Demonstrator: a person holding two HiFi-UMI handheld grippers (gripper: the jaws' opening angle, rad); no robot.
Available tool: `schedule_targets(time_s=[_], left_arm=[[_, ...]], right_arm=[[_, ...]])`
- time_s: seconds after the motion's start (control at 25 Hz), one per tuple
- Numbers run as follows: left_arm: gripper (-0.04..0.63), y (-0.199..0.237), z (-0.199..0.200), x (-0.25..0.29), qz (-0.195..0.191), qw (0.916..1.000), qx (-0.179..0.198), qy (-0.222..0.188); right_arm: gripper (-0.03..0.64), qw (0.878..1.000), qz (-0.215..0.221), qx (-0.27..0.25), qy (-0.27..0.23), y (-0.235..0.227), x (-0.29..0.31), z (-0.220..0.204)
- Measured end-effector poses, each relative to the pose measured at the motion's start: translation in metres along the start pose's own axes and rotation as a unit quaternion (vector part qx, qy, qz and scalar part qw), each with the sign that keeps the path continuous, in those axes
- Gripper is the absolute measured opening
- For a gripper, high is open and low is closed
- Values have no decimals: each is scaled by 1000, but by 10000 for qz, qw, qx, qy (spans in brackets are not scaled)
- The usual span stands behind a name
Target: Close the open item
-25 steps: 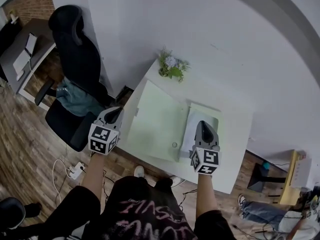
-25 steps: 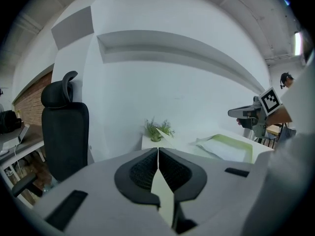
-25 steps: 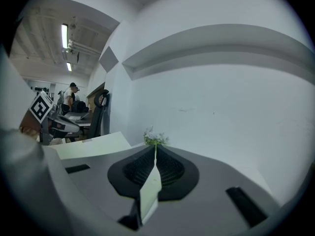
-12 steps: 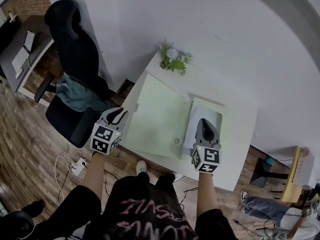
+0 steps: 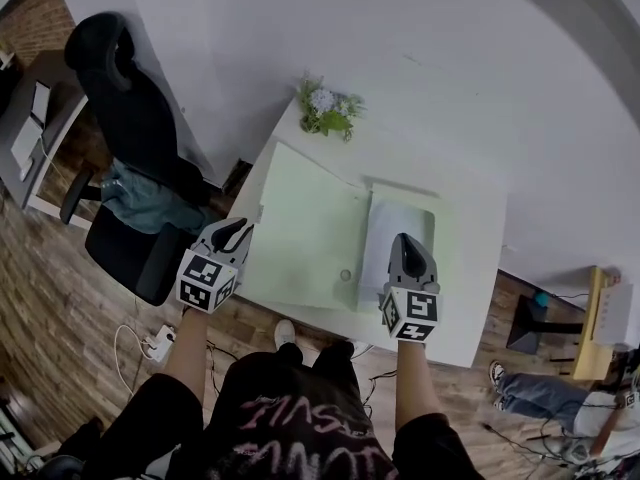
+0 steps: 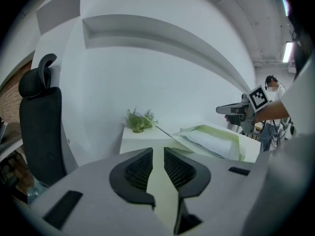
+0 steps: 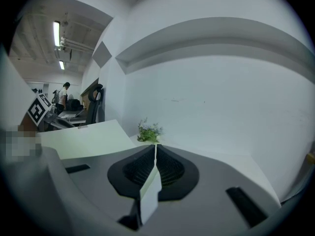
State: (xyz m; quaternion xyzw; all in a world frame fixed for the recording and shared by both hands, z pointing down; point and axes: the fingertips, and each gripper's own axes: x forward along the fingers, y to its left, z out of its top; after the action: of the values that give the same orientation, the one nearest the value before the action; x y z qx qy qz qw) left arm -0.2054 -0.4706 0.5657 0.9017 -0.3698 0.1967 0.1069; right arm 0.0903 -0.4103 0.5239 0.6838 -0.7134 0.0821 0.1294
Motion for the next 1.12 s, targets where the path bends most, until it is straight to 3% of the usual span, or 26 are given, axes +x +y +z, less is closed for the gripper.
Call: schedule_targets(time_s=[0.36,0.68,1.12], left_arm=[[83,-41,38,11,-482,9976,347,-343],[78,-84,69,21,-712,9936,698,-524],[78,-139,104,33,-900,9893,912,-702]], right_arm=[[26,9996,-210,159,-107,-30,-25,0],[26,9983,-481,266,-170,-69,-54,-4],[26,9971,-595,422,-216,-115,-84,-12]])
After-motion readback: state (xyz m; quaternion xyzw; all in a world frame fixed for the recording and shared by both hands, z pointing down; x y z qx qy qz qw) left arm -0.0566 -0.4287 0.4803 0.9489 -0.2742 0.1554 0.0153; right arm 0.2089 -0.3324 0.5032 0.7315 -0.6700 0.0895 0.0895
